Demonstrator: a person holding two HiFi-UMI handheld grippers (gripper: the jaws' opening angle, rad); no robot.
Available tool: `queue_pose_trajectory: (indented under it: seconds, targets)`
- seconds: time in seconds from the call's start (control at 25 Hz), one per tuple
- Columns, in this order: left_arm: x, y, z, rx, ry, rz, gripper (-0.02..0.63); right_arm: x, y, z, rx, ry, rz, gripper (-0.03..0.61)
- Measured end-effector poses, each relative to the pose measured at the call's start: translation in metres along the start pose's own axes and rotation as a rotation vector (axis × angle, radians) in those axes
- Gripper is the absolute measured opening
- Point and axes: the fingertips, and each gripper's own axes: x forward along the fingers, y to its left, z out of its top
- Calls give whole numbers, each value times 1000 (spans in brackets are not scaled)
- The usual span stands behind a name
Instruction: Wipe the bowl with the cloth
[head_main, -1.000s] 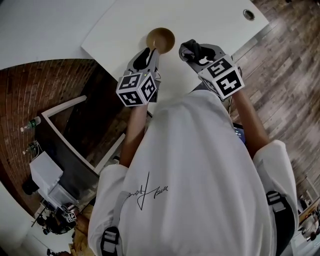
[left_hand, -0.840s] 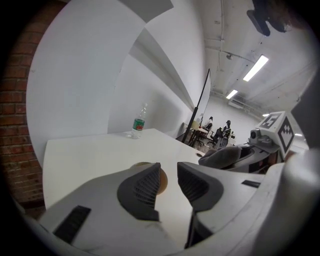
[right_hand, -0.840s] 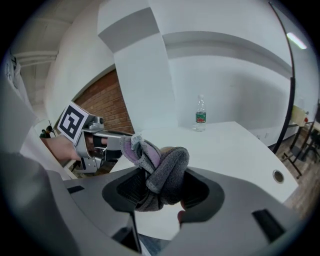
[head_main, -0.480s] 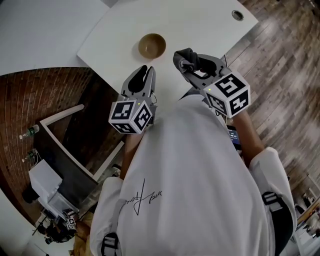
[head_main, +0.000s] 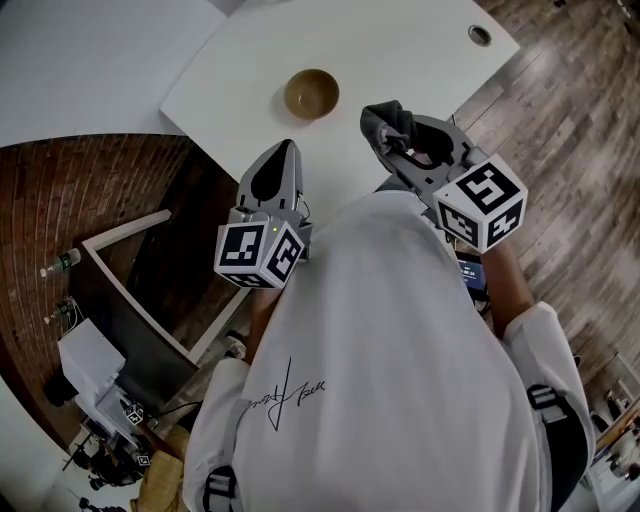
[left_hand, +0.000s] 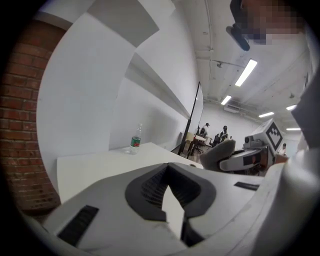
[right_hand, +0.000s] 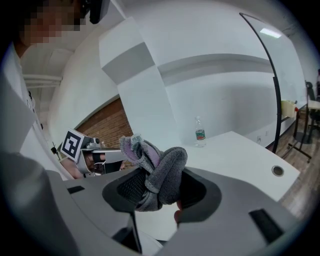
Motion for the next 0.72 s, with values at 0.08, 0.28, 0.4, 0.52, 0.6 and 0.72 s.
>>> queue_pose_trajectory:
  seconds: [0.08, 0.28, 0.4, 0.52, 0.6, 0.72]
  targets:
    - [-3, 3, 10, -55, -33, -13, -12, -3, 3, 5, 3, -10, -1, 183]
    - [-7, 5, 26, -66, -77, -24, -12, -10, 6, 11, -6, -27, -26, 183]
    - [-9, 11, 25, -80, -83, -15, -12, -9, 8, 13, 2, -30, -31, 183]
    - [-7, 14, 22, -91, -71, -17, -12, -8, 10, 15, 10, -30, -37, 183]
    - [-6, 13, 24, -86, -71, -21, -12, -9, 9, 18, 4, -27, -51, 183]
    - [-4, 11, 27, -72, -75, -23, -12, -11, 7, 20, 13, -26, -66, 183]
